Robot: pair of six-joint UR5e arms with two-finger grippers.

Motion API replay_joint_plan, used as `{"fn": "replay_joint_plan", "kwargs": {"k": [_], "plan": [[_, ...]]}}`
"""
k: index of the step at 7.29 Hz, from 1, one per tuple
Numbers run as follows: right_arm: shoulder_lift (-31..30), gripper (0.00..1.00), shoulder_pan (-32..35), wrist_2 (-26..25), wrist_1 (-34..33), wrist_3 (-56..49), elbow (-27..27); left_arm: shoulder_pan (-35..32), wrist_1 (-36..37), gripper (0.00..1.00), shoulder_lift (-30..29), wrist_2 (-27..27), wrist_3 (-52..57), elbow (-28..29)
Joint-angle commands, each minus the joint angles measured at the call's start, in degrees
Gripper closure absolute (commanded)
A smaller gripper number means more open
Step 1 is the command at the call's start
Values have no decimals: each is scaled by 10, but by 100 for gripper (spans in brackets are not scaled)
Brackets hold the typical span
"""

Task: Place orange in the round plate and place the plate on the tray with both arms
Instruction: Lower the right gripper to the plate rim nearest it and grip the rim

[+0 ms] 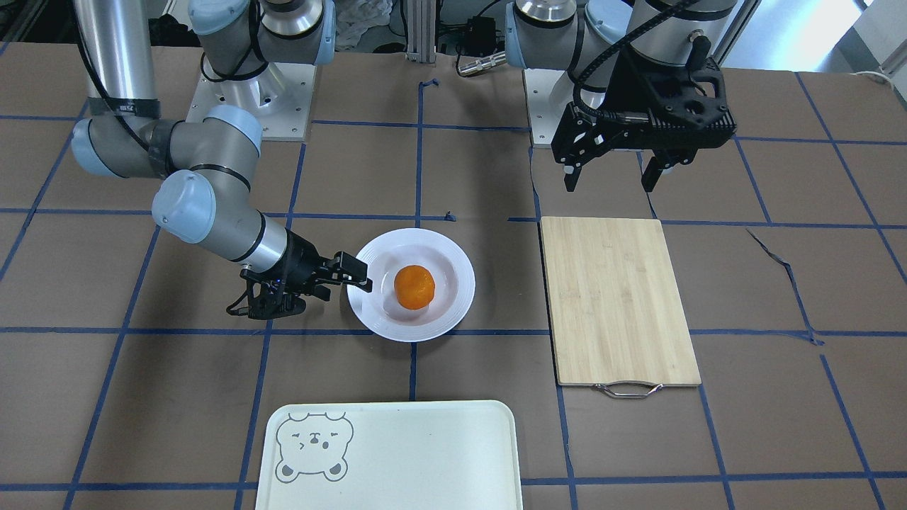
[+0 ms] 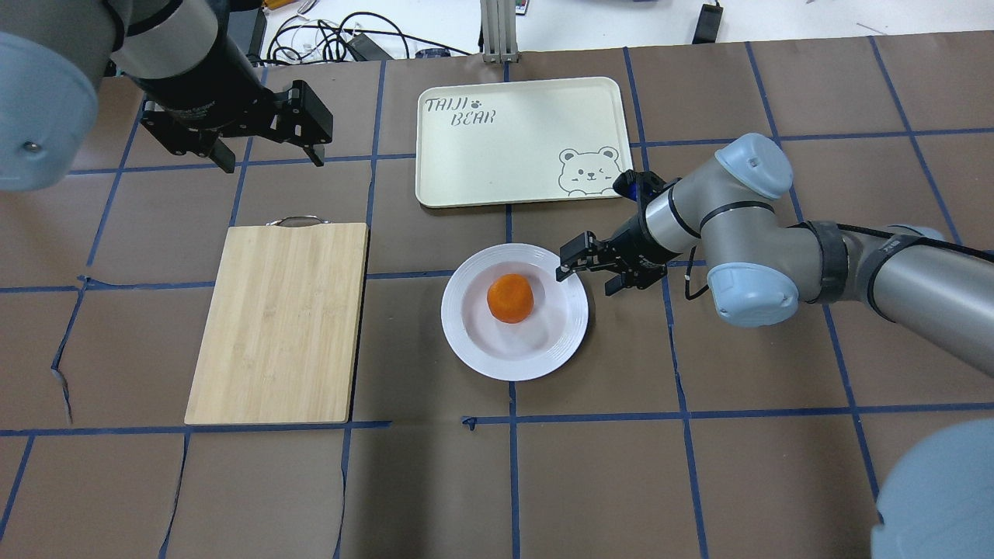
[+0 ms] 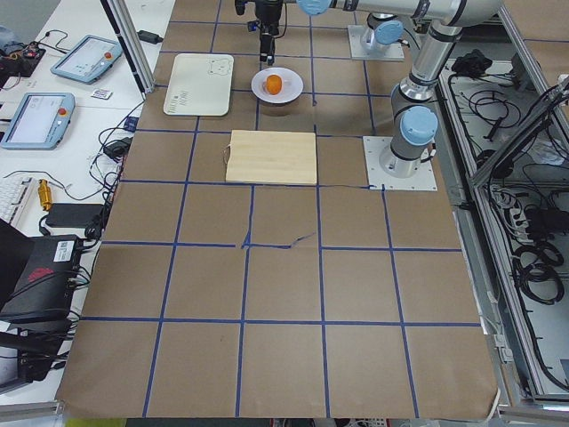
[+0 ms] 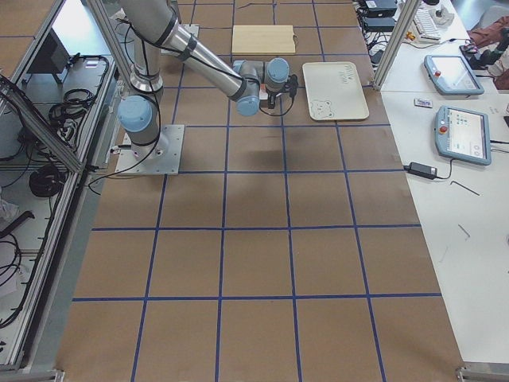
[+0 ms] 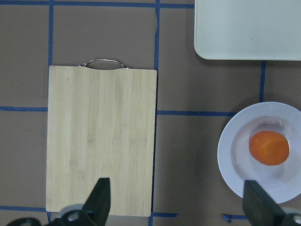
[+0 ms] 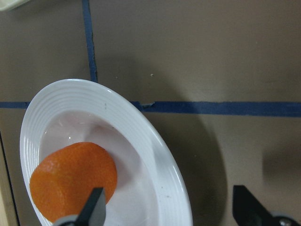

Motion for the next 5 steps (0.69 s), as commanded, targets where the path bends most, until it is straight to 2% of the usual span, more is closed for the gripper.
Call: {"fn": "replay_joint_plan", "kwargs": {"k": [1, 2, 4, 5], "plan": [[18, 14, 4, 14, -4, 0, 5, 0, 0, 0, 1, 0, 1, 0], [23, 17, 4, 40, -4, 1, 9, 0, 0, 0, 1, 0, 1, 0], [29, 26, 6, 46, -3, 1, 11, 0, 0, 0, 1, -1, 1, 0], [36, 26, 6, 46, -4, 2, 11, 0, 0, 0, 1, -1, 1, -1]]}}
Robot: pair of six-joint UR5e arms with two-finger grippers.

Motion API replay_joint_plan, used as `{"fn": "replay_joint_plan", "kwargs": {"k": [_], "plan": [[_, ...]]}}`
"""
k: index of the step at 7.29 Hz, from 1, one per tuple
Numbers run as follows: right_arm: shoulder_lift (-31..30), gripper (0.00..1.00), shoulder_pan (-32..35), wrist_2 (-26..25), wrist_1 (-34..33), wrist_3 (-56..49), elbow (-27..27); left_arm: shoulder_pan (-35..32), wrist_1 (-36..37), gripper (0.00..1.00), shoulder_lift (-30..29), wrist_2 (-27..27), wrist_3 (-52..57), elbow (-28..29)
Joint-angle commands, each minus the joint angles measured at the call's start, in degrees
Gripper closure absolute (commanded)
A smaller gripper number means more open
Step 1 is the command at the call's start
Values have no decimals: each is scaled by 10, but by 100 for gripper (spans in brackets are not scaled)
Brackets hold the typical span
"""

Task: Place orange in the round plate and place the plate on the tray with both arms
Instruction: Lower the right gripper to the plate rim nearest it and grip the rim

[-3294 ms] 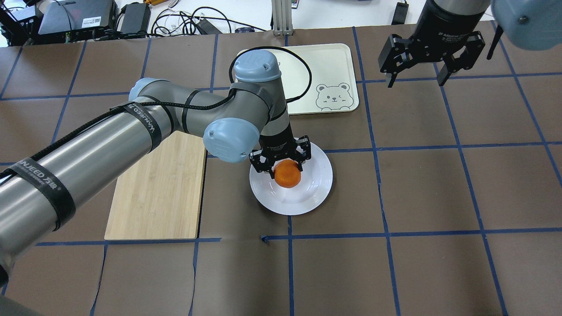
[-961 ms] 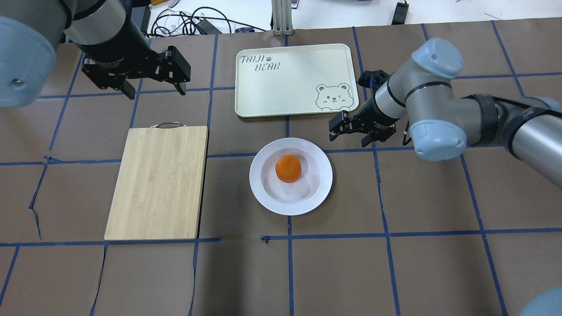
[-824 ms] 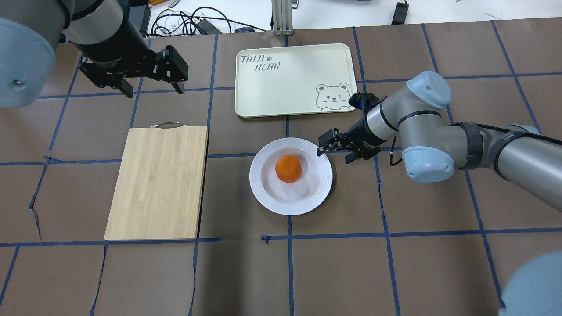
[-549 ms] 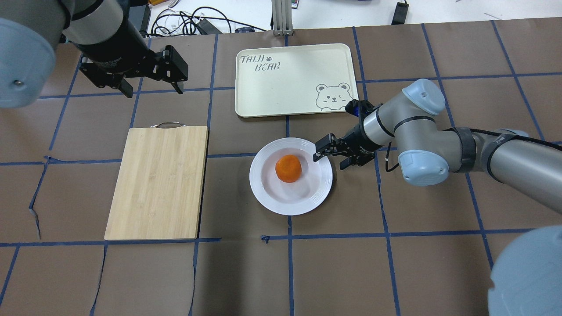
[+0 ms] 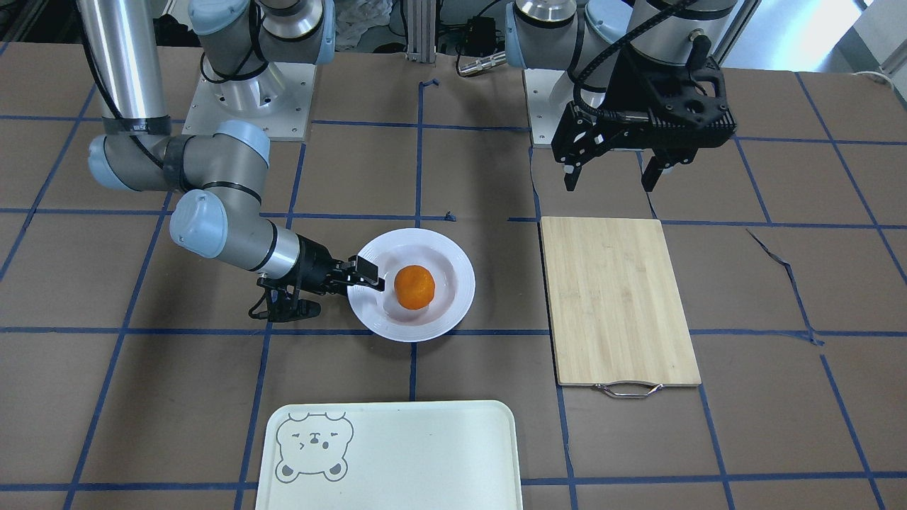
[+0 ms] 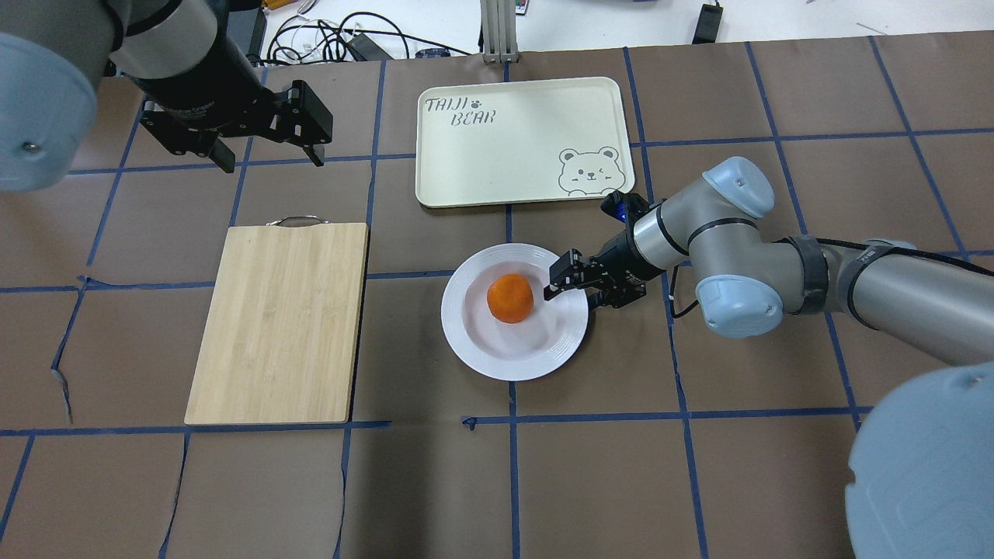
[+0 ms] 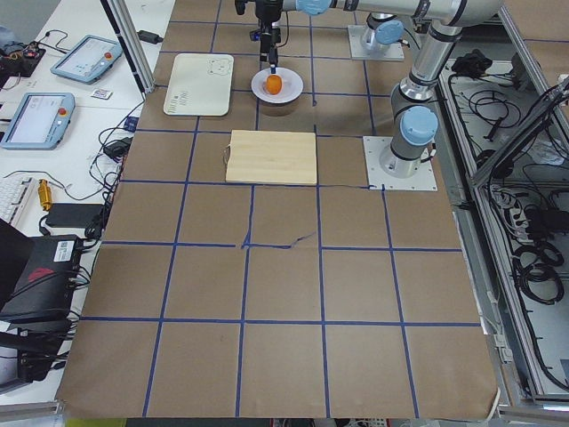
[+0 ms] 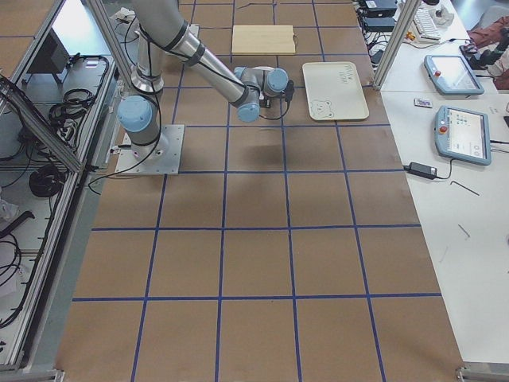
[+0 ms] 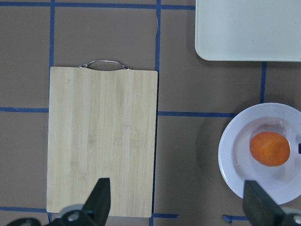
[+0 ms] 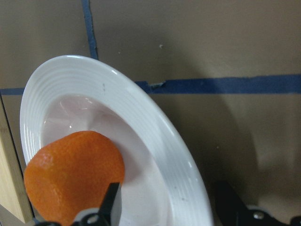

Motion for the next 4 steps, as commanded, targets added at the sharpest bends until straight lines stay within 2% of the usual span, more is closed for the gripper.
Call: {"fn": "replay_joint_plan", "kwargs": {"k": [1, 2, 4], "plan": [[9, 30, 1, 2, 0, 0, 1, 0, 0, 0, 0, 0, 0, 0], [10, 41, 1, 2, 1, 1, 1, 0, 0, 0, 0, 0, 0, 0], [9, 72, 2, -1, 1, 0, 0, 0, 0, 0, 0, 0, 0, 0]]}}
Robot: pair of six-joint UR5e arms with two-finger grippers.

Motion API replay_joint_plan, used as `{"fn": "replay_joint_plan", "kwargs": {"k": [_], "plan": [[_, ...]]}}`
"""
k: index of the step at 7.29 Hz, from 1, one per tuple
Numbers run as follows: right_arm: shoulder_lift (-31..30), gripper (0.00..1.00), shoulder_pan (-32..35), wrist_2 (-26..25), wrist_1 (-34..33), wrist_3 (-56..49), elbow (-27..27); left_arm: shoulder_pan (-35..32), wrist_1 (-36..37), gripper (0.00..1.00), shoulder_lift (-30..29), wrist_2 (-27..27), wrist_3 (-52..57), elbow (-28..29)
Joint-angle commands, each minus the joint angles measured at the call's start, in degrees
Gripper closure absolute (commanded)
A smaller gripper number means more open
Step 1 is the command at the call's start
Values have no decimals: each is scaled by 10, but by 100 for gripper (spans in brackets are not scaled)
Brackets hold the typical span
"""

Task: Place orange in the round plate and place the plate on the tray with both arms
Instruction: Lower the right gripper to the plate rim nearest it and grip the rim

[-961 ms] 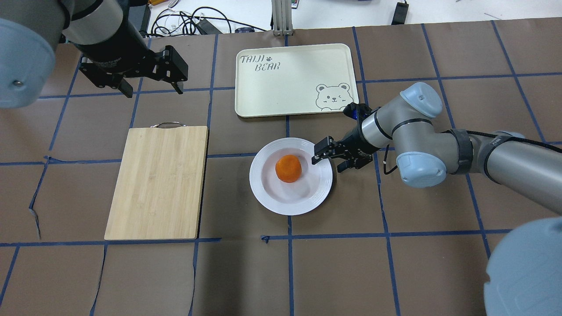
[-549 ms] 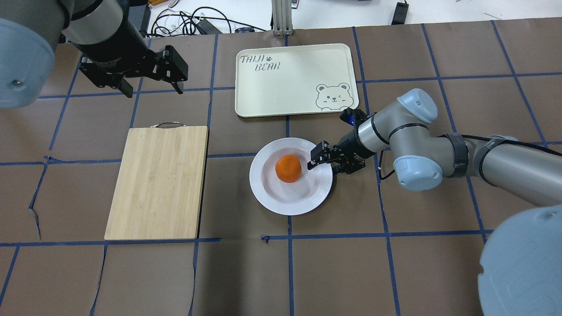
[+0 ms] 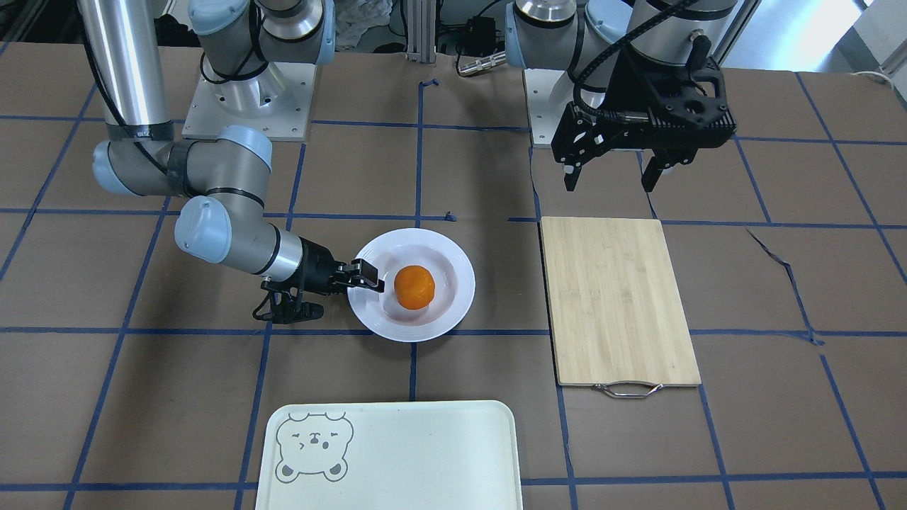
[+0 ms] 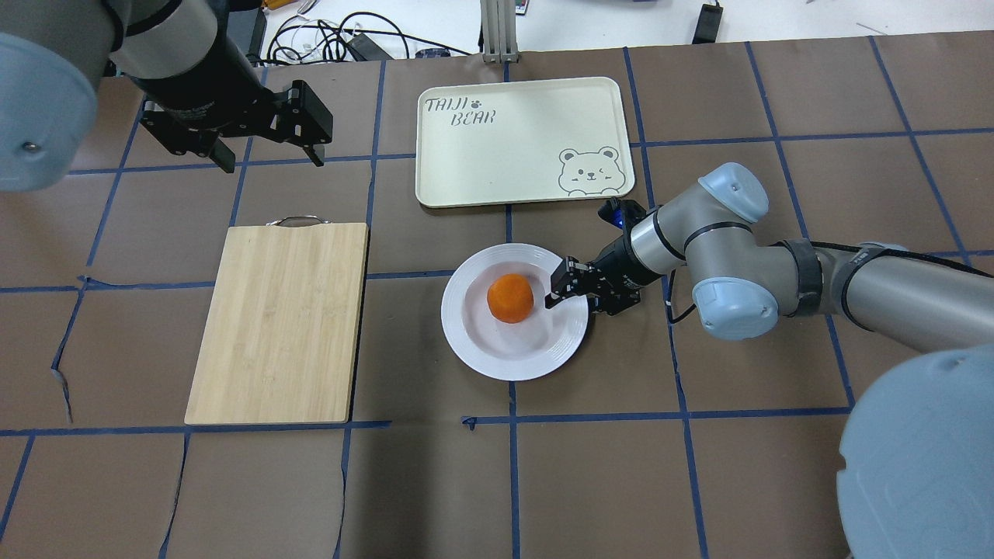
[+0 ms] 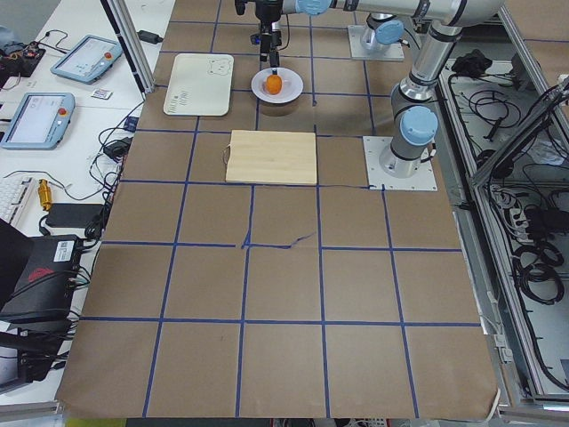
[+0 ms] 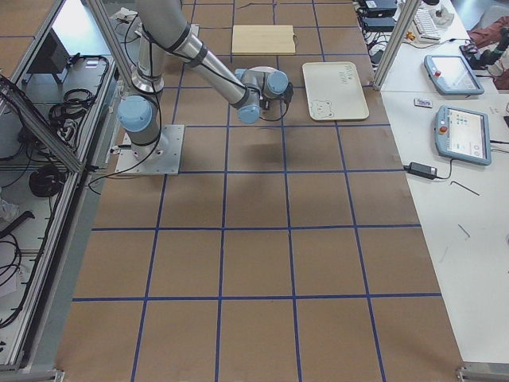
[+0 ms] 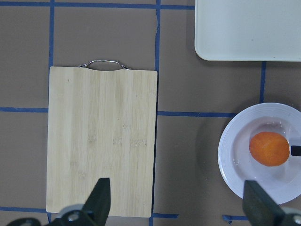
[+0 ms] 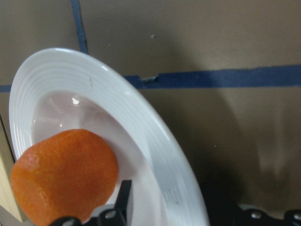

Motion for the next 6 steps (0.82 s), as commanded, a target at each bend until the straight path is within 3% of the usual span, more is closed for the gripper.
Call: {"fn": "replay_joint_plan", "kwargs": {"k": [1, 2, 4, 6], "plan": [[0, 95, -1, -3, 0, -2, -3, 0, 0, 0, 0, 0, 1, 0], [-1, 100, -1, -3, 1, -2, -5, 0, 0, 0, 1, 0, 0, 0], [-6, 100, -1, -1, 1, -1, -7, 0, 0, 0, 0, 0, 0, 0], [-7, 100, -2, 11, -41, -8, -27, 0, 0, 0, 1, 0, 1, -1]]}}
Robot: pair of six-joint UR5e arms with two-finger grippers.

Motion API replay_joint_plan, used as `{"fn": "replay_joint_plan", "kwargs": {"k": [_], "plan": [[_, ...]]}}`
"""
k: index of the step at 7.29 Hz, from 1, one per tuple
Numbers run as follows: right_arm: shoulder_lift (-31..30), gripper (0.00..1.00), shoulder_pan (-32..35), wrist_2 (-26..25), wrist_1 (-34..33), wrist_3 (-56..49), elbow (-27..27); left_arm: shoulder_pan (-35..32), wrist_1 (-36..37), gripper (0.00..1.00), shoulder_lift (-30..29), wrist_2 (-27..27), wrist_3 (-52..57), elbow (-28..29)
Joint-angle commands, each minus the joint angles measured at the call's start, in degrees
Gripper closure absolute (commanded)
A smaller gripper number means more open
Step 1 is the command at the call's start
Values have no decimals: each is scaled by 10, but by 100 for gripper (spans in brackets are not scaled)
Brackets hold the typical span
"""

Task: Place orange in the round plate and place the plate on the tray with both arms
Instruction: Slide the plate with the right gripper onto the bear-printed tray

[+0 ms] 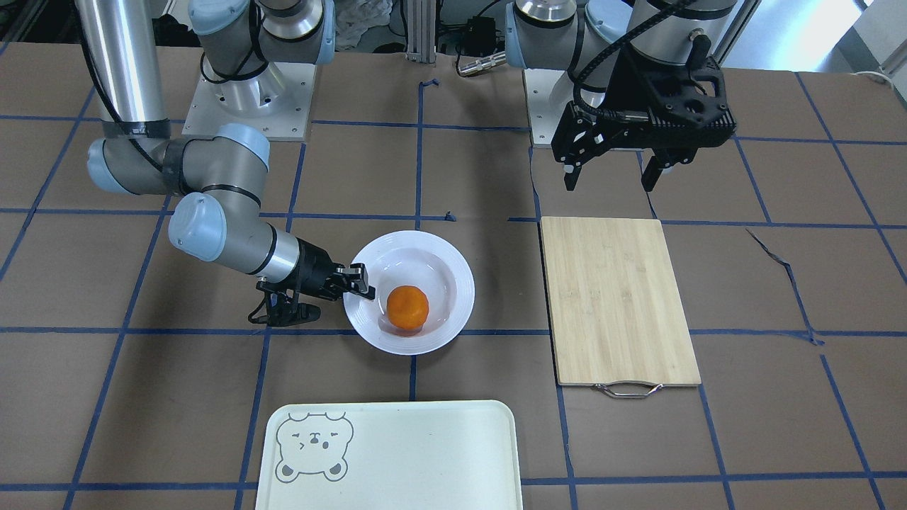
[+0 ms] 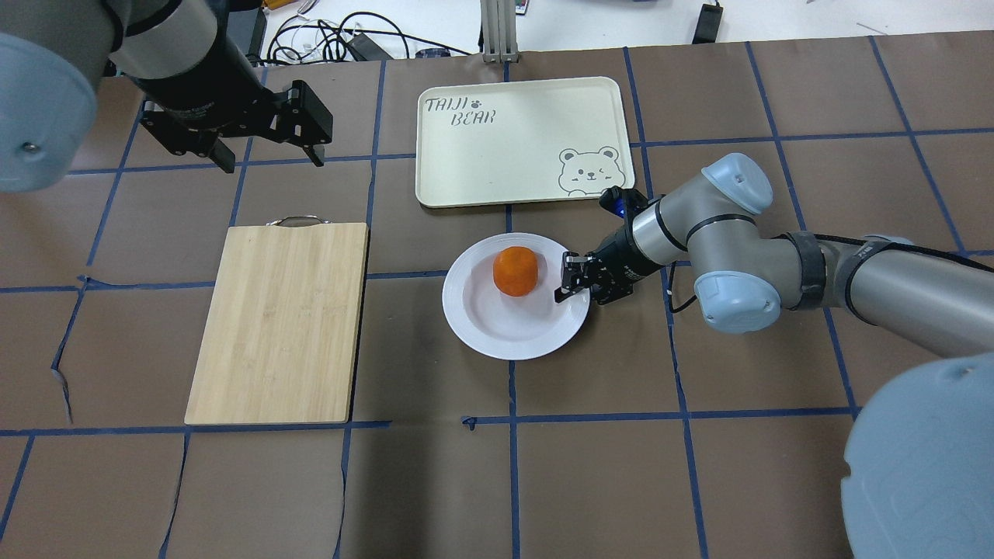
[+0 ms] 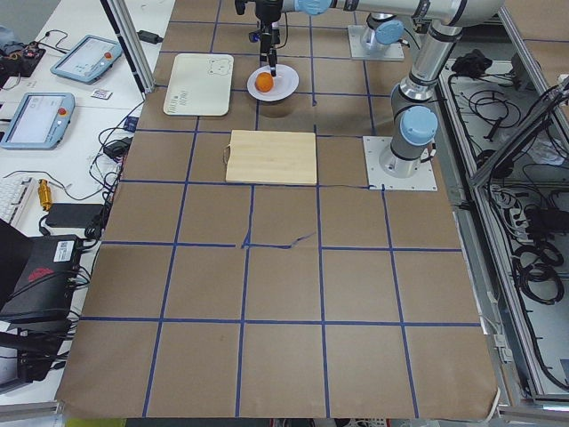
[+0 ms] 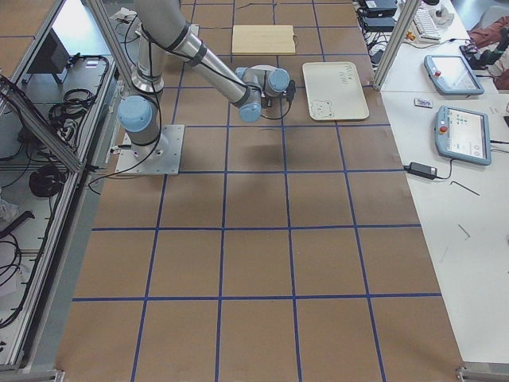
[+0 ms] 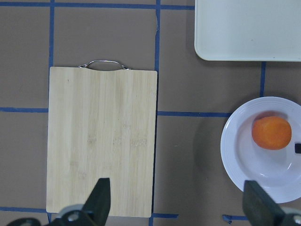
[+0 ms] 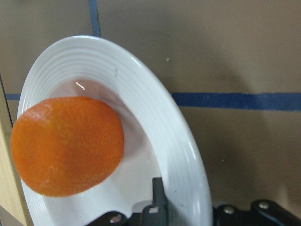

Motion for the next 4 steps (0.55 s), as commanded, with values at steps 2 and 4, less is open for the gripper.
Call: {"fn": "replay_joint_plan", "kwargs": {"k": [2, 4], "plan": [[5, 100, -2, 5, -74, -5, -37, 0, 0, 0, 0, 0, 0, 0], [36, 100, -2, -1, -23, 5, -153, 0, 0, 0, 0, 0, 0, 0]]}}
